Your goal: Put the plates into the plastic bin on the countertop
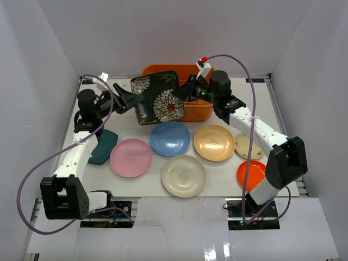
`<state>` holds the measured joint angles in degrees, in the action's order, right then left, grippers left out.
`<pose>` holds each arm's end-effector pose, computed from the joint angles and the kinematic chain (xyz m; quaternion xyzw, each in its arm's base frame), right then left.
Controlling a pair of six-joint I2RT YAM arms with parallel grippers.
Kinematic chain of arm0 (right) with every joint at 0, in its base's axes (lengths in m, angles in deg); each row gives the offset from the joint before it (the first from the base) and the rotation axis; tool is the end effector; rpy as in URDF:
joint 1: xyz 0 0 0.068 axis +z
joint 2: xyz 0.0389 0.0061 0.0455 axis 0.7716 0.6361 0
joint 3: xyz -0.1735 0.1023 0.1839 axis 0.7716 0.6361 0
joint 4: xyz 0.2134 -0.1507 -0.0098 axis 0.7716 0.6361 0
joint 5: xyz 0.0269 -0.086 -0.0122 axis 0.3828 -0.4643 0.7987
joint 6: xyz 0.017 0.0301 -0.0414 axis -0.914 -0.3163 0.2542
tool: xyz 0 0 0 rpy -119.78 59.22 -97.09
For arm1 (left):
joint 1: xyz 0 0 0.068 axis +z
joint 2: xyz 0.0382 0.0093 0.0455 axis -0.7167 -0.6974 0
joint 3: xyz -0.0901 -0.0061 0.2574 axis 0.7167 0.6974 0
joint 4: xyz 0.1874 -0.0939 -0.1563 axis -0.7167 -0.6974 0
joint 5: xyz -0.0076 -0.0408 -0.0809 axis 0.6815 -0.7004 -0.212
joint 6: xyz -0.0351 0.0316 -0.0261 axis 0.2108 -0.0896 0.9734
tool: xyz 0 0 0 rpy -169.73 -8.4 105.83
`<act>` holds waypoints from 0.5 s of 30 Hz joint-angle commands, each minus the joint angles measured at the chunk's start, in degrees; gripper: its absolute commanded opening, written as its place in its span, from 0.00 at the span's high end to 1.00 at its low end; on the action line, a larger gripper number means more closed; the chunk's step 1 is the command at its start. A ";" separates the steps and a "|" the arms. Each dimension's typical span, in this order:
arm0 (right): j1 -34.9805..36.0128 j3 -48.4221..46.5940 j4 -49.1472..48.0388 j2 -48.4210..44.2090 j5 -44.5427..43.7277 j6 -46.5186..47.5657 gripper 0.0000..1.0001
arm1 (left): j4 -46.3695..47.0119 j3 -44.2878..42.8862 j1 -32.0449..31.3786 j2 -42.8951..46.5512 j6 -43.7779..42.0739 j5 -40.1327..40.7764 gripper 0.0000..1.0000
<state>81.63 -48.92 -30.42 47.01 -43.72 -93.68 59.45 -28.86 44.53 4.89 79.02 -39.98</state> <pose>0.3224 0.2098 0.3672 -0.1197 0.7236 0.4645 0.4964 0.2886 -0.0316 0.3295 -0.0688 0.7422 -0.5251 0.4107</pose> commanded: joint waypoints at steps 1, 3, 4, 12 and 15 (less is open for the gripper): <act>0.33 -1.90 -8.08 0.31 -5.20 -1.82 0.92 | 4.38 -2.76 -0.59 9.01 -0.92 -4.87 0.19; -0.02 -5.07 -7.91 1.81 -6.88 -2.53 0.92 | -0.54 -2.84 -0.68 10.96 -5.48 -2.95 0.05; -0.28 -6.12 -7.91 2.33 -8.80 -3.49 0.92 | -2.47 -3.02 -0.68 11.92 -7.41 -1.89 0.02; -7.13 -16.14 -6.42 9.98 -11.01 -7.28 0.92 | -23.22 -2.94 -2.08 20.71 -24.73 14.36 0.02; -9.59 -19.40 -3.51 13.84 -10.32 -6.57 0.92 | -24.55 -0.40 -5.07 21.16 -26.24 18.94 0.02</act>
<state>75.40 -63.43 -30.07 59.88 -49.81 -98.62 40.10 -30.02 41.38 25.50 58.21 -27.34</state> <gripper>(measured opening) 0.151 0.977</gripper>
